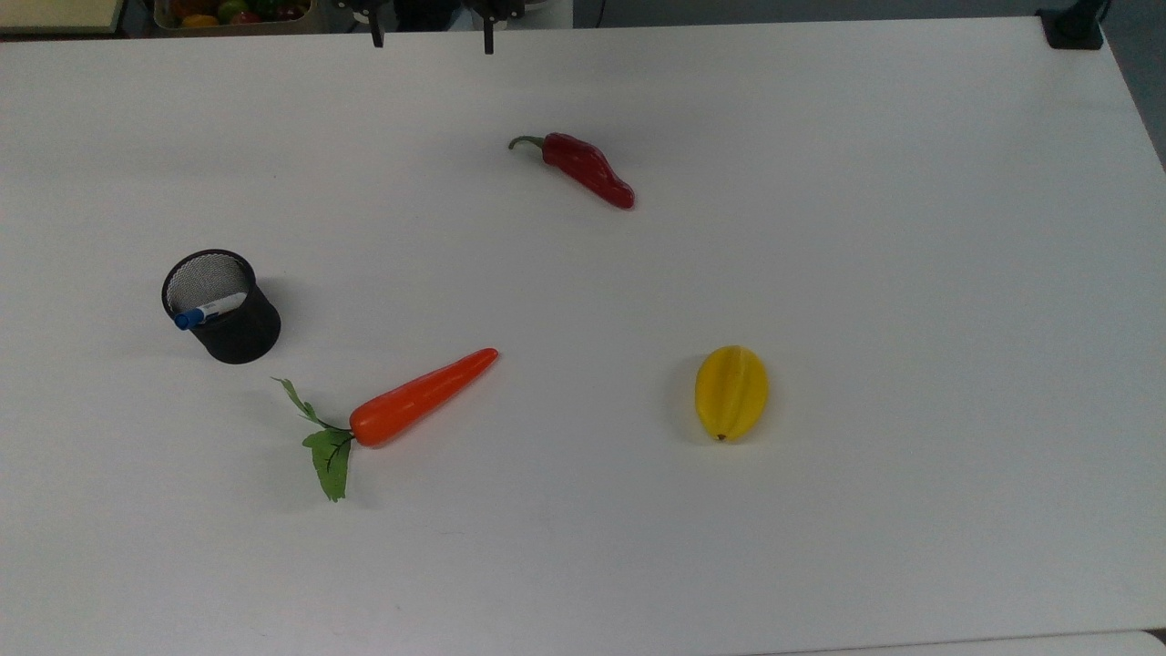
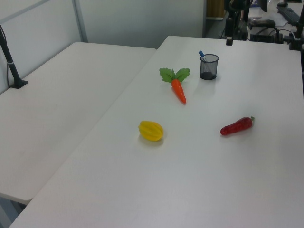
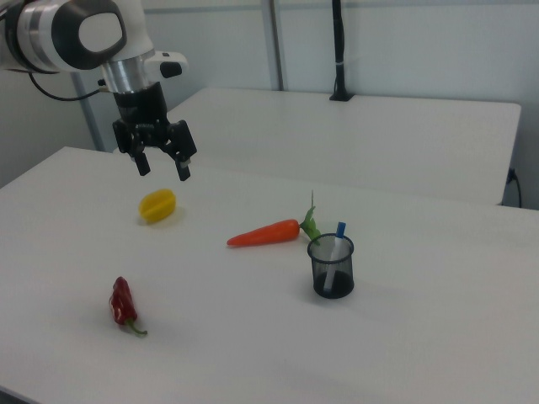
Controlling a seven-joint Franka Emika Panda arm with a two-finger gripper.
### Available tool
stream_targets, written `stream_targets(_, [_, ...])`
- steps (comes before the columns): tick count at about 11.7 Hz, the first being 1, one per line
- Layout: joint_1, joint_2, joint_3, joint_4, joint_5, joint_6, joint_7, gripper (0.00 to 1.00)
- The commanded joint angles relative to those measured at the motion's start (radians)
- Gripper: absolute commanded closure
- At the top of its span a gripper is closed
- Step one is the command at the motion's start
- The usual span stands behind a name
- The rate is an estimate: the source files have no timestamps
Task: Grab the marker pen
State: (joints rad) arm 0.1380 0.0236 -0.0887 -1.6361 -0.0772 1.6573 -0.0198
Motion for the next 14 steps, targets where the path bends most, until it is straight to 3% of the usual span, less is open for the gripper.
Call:
stream_targets(1, [0.003, -0.005, -0.003, -0.007, 0.008, -0.018, -0.017, 0.00])
stream_targets(8, [-0.026, 0.042, -0.009, 0.022, -0.006, -0.011, -0.029, 0.00])
stream_targets(14, [-0.179, 0.110, -0.011, 0.070, 0.000, 0.102, -0.015, 0.00])
